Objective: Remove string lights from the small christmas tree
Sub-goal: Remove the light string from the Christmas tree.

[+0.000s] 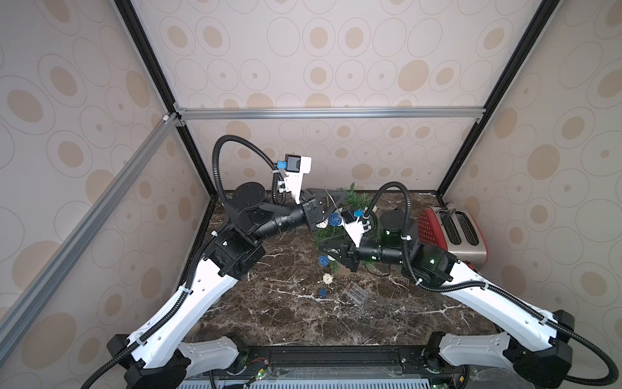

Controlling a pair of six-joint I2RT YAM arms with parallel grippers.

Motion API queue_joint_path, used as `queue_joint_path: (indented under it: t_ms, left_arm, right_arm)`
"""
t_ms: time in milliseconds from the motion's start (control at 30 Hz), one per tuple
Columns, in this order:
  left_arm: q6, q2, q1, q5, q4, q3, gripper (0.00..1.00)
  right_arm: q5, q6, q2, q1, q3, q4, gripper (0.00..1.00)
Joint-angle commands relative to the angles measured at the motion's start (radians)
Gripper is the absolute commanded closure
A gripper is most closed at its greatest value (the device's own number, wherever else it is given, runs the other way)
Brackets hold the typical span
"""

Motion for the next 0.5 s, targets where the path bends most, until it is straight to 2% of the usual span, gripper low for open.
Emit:
queue_joint_path:
  t_ms: [0, 100, 200, 233, 300, 467]
  left_arm:
    - [0.01, -0.001, -0.008, -0.011, 0.004, 0.054, 1.0]
    - [0.008, 0.011, -0.008, -0.007, 0.003, 0.065, 1.0]
    - [0.003, 0.019, -0.008, -0.018, 0.001, 0.069, 0.99]
    - [0.001, 0.02, -0.009, -0.021, 0.001, 0.069, 0.9]
    - [-0.001, 0.024, -0.008, -0.029, -0.003, 0.071, 0.66]
    - [0.018, 0.021, -0.008, -0.063, -0.046, 0.074, 0.39]
  right_arm:
    - [0.02, 0.007, -0.041, 0.003, -0.015, -0.013, 0.84]
    - [0.044, 0.009, -0.054, 0.003, -0.018, -0.026, 1.0]
    - [0.05, 0.017, -0.063, 0.003, -0.018, -0.04, 1.0]
    - [0.057, 0.022, -0.066, 0.004, -0.018, -0.045, 1.0]
    - [0.08, 0.036, -0.074, 0.004, -0.014, -0.067, 1.0]
    - [0.145, 0.062, -0.115, 0.002, 0.004, -0.16, 1.0]
